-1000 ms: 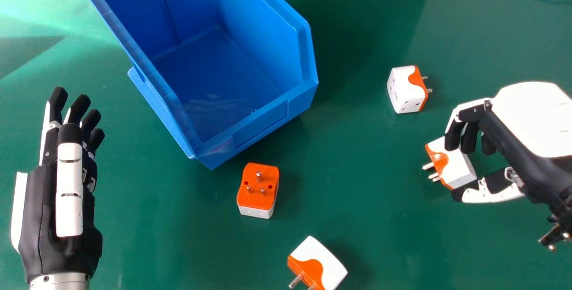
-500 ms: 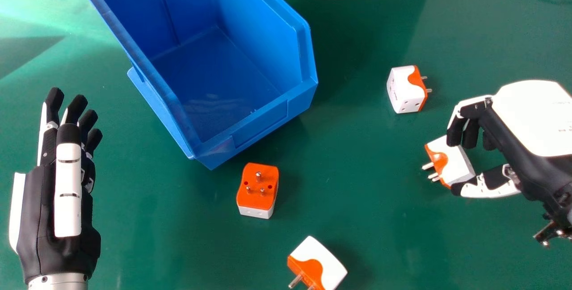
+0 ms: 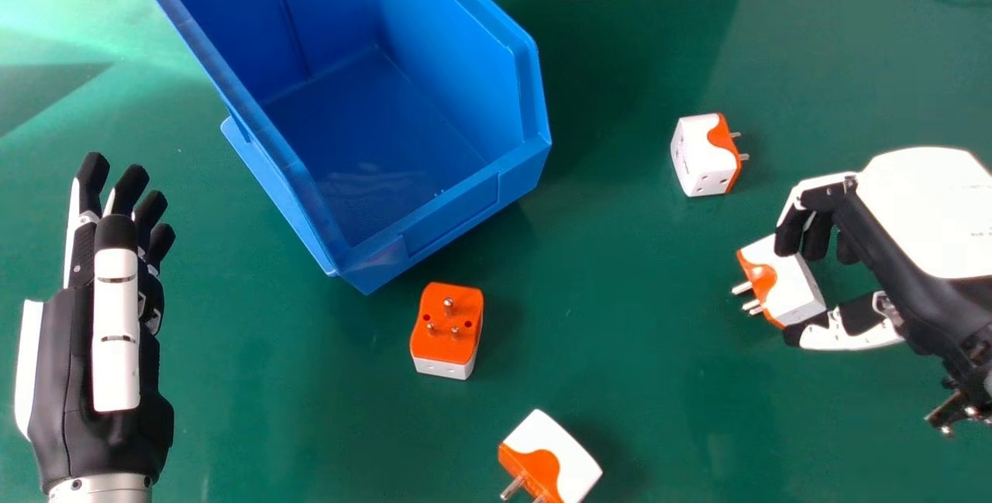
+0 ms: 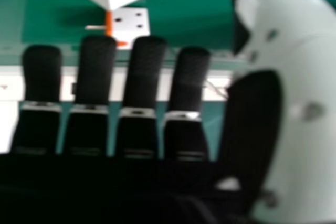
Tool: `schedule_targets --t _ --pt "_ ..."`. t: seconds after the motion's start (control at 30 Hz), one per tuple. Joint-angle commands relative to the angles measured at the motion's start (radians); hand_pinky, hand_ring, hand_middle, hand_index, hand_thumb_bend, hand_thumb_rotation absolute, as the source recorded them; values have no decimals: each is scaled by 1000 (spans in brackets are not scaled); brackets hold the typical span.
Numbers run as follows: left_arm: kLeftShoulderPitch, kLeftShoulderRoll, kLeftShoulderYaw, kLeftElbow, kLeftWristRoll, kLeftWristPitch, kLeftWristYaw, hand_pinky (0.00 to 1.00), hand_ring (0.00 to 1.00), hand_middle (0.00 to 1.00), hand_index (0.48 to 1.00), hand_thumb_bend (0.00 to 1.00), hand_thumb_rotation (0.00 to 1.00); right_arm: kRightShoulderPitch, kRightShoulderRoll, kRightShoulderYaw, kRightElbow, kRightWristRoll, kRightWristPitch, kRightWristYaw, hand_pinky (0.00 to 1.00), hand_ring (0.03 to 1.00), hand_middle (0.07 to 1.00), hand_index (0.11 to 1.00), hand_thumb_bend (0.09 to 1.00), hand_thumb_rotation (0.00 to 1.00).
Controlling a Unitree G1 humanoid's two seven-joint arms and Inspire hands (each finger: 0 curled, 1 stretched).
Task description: Pick all objects and put in blue box
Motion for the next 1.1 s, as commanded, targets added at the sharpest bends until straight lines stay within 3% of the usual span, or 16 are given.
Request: schedule_targets --t 0.0,0.3,0.57,1.07 --pt "-1 11 7 -6 8 -22 -1 954 949 959 980 528 877 -5 -18 -20 -34 -14 -6 2 614 711 751 744 844 183" --pt "-8 10 6 -1 1 -23 -7 953 950 962 983 523 882 -7 -30 -17 -22 -55 -32 -10 735 834 868 845 929 308" --pt "-16 13 7 4 -6 -17 -16 958 952 962 986 525 878 -23 -36 -13 5 -72 -51 -20 798 902 933 905 944 367" --pt "-11 10 9 -3 -2 -20 -10 957 951 959 982 522 869 -108 -6 78 161 -81 -64 -57 735 828 862 832 921 313"
